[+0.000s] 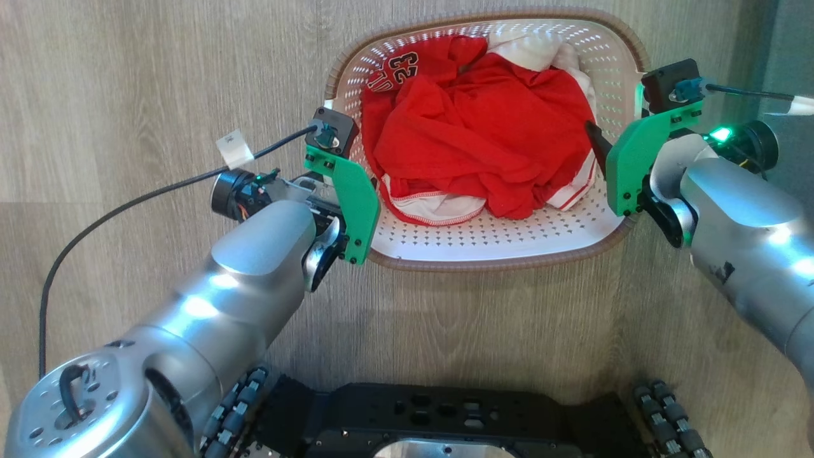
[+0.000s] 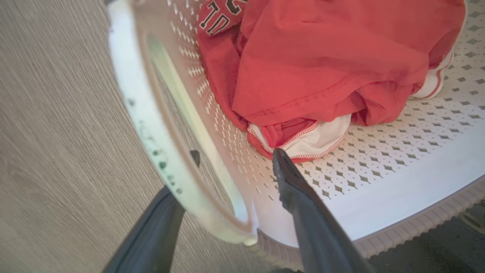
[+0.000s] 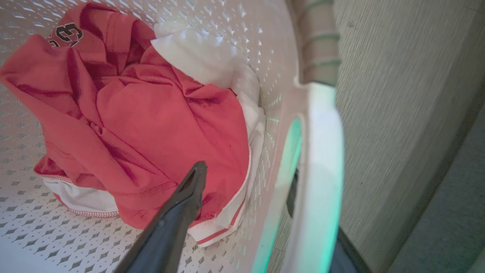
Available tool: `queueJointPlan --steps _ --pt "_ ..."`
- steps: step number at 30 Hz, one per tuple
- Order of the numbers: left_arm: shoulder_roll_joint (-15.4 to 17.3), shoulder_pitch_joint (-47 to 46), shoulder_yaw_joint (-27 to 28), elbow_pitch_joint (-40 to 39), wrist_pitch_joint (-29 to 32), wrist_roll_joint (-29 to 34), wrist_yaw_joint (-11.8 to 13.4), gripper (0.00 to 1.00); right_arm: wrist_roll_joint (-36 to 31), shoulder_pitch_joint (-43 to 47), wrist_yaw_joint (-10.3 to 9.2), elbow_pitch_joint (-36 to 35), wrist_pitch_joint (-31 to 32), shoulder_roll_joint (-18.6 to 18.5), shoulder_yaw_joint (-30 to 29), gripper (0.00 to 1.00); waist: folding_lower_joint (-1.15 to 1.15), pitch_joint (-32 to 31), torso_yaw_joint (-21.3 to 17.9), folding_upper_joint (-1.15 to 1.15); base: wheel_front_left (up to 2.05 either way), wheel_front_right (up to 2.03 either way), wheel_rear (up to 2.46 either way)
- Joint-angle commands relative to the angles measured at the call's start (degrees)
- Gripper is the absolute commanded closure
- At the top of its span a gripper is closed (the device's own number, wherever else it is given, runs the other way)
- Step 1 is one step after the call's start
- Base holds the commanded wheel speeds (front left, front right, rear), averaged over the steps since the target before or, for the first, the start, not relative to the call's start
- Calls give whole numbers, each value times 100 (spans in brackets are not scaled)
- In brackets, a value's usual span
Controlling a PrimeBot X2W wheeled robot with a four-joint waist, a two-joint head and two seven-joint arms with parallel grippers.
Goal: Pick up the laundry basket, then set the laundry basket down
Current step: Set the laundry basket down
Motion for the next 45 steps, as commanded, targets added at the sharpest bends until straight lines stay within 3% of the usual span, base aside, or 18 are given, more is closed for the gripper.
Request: queueJointPlan --steps 1,16,32,45 --pt "63 19 32 -37 -69 27 46 0 47 312 40 -17 -3 45 48 0 0 -5 -3 0 0 0 0" --pt "63 -147 46 106 -547 -118 361 0 718 403 40 -86 279 167 15 0 0 -65 -32 0 0 0 0" --pt "63 -166 35 196 -770 -129 443 0 907 420 40 4 327 262 24 0 0 -139 -25 0 0 0 0" --pt "63 229 32 415 -767 -97 403 0 846 729 40 379 426 491 37 0 0 -951 -109 0 0 0 0"
